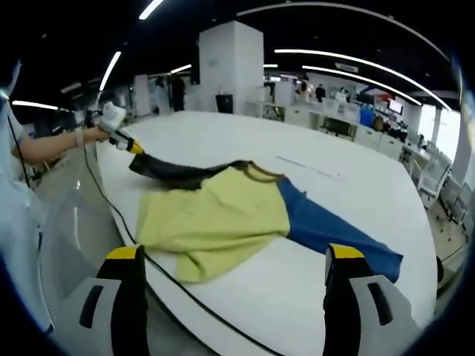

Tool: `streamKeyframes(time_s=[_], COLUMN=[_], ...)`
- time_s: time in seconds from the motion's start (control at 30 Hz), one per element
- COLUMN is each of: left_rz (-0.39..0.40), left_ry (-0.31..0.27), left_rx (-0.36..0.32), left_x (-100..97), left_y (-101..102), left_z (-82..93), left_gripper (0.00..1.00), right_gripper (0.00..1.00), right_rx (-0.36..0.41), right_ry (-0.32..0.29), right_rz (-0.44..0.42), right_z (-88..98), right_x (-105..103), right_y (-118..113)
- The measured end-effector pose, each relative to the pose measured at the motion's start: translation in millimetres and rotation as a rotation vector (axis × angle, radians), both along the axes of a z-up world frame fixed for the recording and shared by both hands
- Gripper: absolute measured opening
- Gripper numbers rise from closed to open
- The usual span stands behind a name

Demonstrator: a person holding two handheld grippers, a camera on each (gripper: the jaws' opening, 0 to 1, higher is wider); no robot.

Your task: Fold the garment on the visible template until the final outline fits inside the template.

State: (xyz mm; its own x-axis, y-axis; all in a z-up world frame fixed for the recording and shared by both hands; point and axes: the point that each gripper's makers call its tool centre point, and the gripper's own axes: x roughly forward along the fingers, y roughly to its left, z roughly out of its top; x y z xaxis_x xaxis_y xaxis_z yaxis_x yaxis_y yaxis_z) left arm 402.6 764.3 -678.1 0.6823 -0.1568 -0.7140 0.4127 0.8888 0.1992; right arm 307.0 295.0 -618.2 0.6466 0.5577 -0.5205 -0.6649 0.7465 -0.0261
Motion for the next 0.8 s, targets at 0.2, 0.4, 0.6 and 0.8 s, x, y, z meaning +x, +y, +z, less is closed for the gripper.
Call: streamKeyframes(time_s=[0.2, 0.4, 0.6, 0.8], left_rz=[0.032, 0.055, 0.064, 0.082], left_ry=[0.009, 0.001, 0.035, 0.066], left_rx=[0.007, 0.013, 0.02, 0.024], left_x=[15.1, 28.9, 36.3, 43.3], left_y=[22, 38, 50, 66], left_z=[-5.4, -10.0, -20.9, -26.5], left_gripper=[0.0, 0.0, 0.0, 0.0], right_gripper=[1.0, 1.0, 1.0, 1.0], right_rx=[-0.006, -0.011, -0.014, -0.014], right_ry=[-0.001, 0.0, 0.002, 0.001], right_rz=[-0.009, -0.025, -0.039, -0.054], right_z=[1.7, 3.4, 4.3, 4.9], right_x=[2, 3, 5, 8], right_y=[1, 0, -1, -3])
